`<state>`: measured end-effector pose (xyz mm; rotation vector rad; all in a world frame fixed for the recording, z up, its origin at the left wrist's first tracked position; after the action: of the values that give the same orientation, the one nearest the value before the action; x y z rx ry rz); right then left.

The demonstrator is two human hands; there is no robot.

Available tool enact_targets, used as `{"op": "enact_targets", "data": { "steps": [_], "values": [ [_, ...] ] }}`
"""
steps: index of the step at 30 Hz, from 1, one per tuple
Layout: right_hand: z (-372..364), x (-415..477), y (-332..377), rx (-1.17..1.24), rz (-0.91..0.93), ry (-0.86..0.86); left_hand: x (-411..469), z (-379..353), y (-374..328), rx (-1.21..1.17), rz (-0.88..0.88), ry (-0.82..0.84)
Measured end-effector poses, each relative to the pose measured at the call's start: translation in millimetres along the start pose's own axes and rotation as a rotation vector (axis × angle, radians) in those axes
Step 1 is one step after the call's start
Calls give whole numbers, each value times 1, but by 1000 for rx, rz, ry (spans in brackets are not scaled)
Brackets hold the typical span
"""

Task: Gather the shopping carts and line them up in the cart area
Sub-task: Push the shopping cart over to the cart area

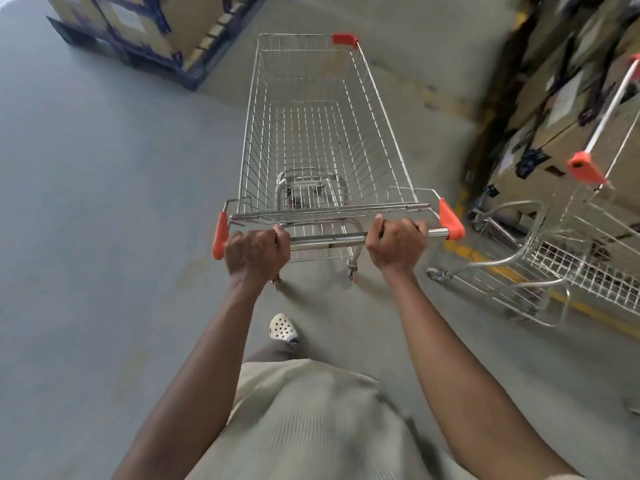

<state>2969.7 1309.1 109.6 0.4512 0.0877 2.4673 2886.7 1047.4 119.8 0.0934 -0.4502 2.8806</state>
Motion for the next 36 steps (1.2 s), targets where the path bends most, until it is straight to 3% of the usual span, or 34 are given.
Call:
{"op": "enact_targets", "data": {
  "steps": [5,10,26,36],
  "values": [
    [-31,81,61,-68,5,152,105,-5,20,3,10,133],
    [-71,173,107,-183,22,338,195,-3,28,-53,6,76],
    [-180,449,277,-157,244,347,458,-25,65,-16,236,-68],
    [-239,542,409,-157,478,364,545,-22,125,-26,409,-157]
  ]
}}
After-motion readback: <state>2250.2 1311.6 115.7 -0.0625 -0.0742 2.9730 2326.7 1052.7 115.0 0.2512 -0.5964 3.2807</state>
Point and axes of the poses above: each hand's wrist, its own x-axis towards the middle knuckle, its own z-axis out of the back of the hand, y = z × x, the point moved 8 cm from there along x, towards the middle knuckle, and after that the axes turned 7 degrees about -x, right-handed, at the moved point
